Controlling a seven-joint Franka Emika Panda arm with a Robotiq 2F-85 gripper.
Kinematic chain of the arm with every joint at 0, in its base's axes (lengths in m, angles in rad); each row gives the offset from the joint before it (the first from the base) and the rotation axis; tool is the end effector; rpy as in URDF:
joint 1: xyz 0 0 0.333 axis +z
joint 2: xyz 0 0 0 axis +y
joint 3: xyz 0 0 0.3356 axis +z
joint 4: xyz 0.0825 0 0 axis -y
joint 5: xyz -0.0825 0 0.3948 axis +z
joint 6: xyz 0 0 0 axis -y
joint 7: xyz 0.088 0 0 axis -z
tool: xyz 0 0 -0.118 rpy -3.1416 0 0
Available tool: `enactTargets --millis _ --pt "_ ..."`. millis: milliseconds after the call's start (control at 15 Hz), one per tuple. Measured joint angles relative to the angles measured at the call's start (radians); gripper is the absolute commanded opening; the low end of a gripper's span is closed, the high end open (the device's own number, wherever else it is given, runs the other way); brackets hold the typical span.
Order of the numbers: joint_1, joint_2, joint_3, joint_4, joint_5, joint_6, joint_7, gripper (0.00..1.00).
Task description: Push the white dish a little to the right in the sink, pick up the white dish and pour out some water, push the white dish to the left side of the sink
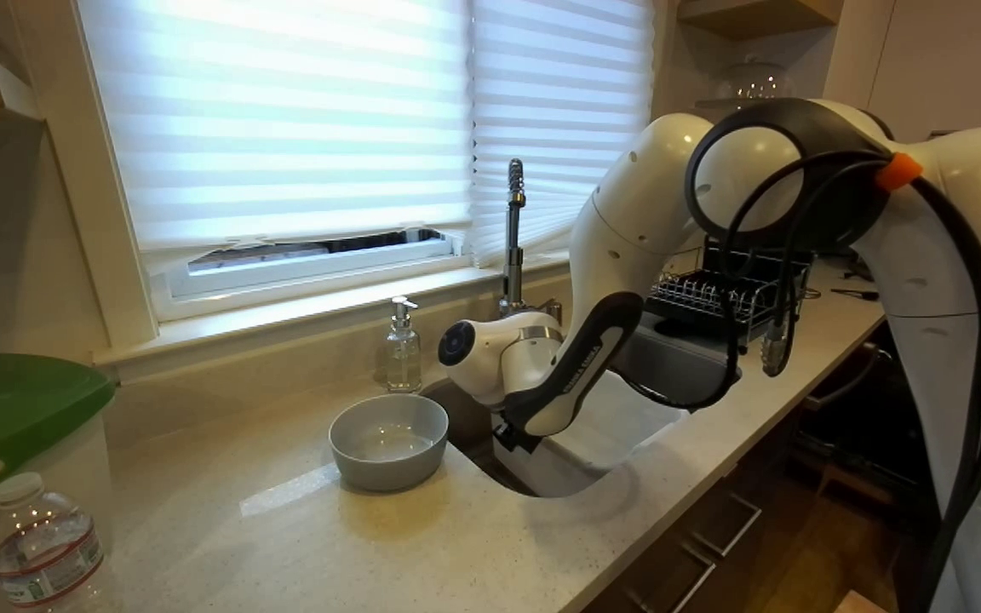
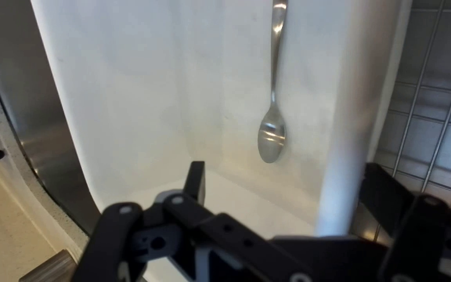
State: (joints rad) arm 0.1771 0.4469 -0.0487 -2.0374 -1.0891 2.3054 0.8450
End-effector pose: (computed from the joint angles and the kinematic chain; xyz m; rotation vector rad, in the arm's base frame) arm 0.6021 0.0526 0.2163 2.3945 0.1548 0.2550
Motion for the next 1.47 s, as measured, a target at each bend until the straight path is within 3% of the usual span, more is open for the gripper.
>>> enactTargets --millis 200,333,600,800,933,1000,1200,1467 --pt "0.013 -0.006 0.034 0.001 0.0 -0.08 -0.002 1.0" --pt "0.024 -0.007 0.054 0.007 0.0 -0.13 -0.002 0.74" --pt "0.045 -0.006 0.074 0.025 -0.001 -0.217 0.002 0.42" --pt "0.054 -0.003 0.086 0.031 -0.001 -0.264 0.004 0.48" --pt "0.059 0.004 0.094 0.036 -0.001 -0.291 0.004 0.55" --pt "0.06 0.007 0.096 0.037 -0.001 -0.302 0.004 0.64" --pt "0.061 0.021 0.098 0.04 -0.001 -0.317 0.005 0.73" --pt "0.059 0.036 0.098 0.045 -0.001 -0.325 0.015 0.66"
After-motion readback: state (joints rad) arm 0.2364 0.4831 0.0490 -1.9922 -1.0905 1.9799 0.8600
